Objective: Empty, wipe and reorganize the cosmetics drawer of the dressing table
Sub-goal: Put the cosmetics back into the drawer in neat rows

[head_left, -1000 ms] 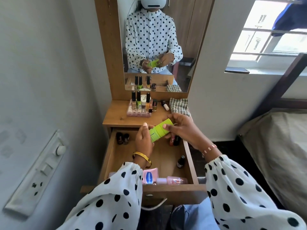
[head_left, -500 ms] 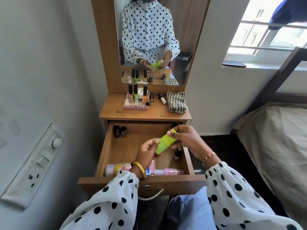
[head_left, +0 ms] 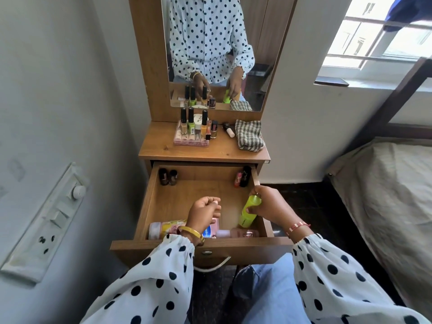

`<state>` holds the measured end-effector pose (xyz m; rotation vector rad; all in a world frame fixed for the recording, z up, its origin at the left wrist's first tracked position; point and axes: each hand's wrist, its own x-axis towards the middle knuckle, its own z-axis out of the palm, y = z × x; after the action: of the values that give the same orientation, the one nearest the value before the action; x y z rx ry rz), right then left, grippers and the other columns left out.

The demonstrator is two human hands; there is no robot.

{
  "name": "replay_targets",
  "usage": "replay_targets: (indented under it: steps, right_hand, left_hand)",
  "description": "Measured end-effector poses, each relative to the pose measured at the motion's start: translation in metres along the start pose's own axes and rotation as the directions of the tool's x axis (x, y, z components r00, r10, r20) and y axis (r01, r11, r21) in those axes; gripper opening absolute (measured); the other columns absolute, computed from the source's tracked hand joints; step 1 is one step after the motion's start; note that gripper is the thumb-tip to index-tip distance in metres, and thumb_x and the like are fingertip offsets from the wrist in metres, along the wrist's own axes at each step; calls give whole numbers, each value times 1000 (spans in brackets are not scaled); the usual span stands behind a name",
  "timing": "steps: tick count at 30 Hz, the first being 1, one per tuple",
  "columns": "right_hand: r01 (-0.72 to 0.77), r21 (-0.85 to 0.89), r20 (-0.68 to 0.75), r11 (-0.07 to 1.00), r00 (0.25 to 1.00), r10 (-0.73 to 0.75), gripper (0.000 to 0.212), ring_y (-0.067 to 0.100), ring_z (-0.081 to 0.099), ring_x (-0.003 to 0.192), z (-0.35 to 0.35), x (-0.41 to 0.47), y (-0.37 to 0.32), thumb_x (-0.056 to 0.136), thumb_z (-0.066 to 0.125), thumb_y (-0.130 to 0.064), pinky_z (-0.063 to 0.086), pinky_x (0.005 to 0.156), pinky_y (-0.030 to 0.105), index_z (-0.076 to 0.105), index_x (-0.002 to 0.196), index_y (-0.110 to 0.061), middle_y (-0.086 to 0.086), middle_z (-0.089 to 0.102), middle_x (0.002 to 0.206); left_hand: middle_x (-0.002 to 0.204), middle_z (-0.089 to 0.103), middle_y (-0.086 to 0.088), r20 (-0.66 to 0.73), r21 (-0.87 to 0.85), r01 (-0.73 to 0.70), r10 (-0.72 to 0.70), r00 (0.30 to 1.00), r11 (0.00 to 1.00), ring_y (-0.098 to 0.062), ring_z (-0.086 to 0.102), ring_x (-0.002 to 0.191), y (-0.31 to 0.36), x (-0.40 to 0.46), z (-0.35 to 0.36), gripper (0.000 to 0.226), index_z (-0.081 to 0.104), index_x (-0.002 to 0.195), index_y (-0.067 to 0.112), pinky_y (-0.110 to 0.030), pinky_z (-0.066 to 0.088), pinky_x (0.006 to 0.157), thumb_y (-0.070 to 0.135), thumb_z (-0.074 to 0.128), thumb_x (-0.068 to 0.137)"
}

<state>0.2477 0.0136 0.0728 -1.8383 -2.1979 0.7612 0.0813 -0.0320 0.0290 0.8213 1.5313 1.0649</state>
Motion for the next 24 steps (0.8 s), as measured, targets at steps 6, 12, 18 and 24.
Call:
replay_targets:
  steps: [6, 12, 18, 24]
  right_hand:
    - [8, -135, 17, 991, 1000, -5, 46, 25, 58, 105, 5, -2, 5, 77, 72, -12, 45, 78, 24, 57, 120, -12, 10, 59, 119]
    - [63, -272, 19, 960, 998, -60, 43, 27, 55, 112, 16, -2, 8, 80, 64, -3, 49, 91, 29, 56, 122, -9, 11, 56, 122]
    - [112, -341, 34, 933, 994, -107, 38, 29, 52, 108, 22, -4, 10, 81, 59, -1, 49, 86, 33, 56, 118, -9, 13, 55, 116]
    - [116, -324, -1, 939, 992, -123, 34, 26, 53, 105, 20, -5, 7, 82, 67, -16, 48, 83, 31, 57, 114, -11, 9, 57, 113]
  left_hand:
    - [78, 62, -2, 13, 10, -14, 14, 1000, 1000, -13, 57, 68, -1, -2, 0, 21, 61, 99, 9, -22, 46, 60, 10, 41, 95]
    - [78, 62, -2, 13, 19, -17, 17, 1000, 1000, -13, 58, 67, -1, -4, -1, 22, 62, 101, 8, -21, 46, 60, 11, 41, 95]
    - [77, 63, -2, 11, 20, -22, 22, 1000, 1000, -13, 59, 68, -2, -6, -1, 22, 62, 101, 9, -22, 48, 64, 11, 41, 96]
    - [79, 63, -3, 16, 14, -17, 17, 1000, 1000, -14, 59, 69, -1, -5, -2, 22, 62, 102, 8, -22, 48, 63, 12, 41, 96]
